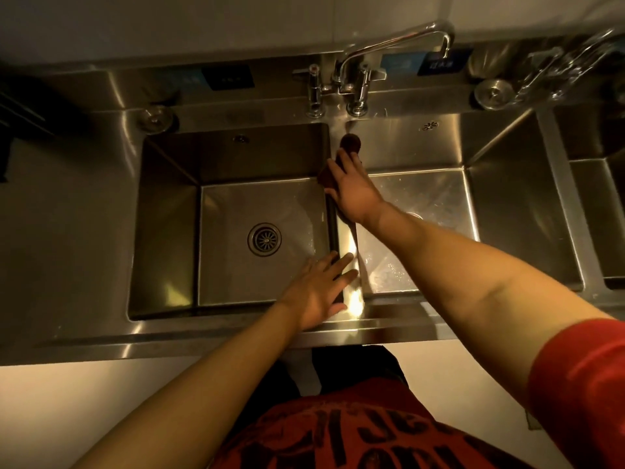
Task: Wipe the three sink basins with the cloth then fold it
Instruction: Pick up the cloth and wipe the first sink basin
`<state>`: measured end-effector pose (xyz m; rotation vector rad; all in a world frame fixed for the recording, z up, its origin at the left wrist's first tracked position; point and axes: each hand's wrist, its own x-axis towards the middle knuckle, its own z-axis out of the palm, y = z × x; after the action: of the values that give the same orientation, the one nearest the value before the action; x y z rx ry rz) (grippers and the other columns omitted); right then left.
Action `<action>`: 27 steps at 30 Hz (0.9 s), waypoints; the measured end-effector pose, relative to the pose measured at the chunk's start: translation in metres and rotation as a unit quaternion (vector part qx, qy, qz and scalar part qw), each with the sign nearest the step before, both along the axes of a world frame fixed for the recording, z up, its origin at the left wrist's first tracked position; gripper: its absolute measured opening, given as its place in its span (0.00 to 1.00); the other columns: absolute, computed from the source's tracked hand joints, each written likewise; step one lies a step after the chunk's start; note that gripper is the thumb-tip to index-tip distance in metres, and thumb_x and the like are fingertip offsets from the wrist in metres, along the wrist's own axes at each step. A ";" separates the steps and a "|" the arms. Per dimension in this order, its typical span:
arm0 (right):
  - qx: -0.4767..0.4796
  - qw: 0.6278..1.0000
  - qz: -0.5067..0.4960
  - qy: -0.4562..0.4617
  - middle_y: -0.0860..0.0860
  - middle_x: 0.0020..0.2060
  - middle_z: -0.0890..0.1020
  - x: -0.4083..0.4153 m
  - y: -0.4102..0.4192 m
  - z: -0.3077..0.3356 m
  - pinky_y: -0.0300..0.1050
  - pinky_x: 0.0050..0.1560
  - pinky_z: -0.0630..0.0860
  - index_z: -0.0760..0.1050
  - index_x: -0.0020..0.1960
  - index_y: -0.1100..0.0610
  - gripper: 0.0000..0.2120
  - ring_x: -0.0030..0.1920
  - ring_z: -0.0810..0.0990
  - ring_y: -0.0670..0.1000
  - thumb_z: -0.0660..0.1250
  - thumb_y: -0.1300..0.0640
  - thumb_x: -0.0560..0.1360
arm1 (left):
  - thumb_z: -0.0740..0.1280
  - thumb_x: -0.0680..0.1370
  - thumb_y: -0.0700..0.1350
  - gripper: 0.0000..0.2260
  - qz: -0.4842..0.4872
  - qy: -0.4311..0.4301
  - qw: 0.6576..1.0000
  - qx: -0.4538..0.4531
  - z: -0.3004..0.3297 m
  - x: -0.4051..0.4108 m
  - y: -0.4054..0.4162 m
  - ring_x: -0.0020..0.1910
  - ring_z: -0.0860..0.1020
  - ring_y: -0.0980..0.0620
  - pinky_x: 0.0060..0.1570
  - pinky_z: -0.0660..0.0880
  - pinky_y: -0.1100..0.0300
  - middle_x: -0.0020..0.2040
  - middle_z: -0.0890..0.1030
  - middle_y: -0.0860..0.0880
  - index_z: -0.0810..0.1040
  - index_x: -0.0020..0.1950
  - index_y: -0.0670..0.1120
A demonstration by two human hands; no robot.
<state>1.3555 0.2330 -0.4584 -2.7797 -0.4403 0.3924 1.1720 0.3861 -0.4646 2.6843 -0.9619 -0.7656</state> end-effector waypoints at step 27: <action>-0.025 0.999 -0.019 -0.020 0.57 0.82 0.51 -0.226 0.085 0.011 0.55 0.80 0.52 0.58 0.81 0.55 0.35 0.82 0.48 0.61 0.68 0.65 0.78 | 0.56 0.85 0.58 0.25 0.083 -0.004 0.996 0.032 0.001 -0.043 0.153 0.84 0.54 0.46 0.78 0.54 0.37 0.85 0.56 0.50 0.60 0.83 0.57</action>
<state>1.1291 0.3180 -0.4479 -2.8435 -0.3901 0.3446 1.1291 0.5390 -0.4632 2.7805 -0.7165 -0.7629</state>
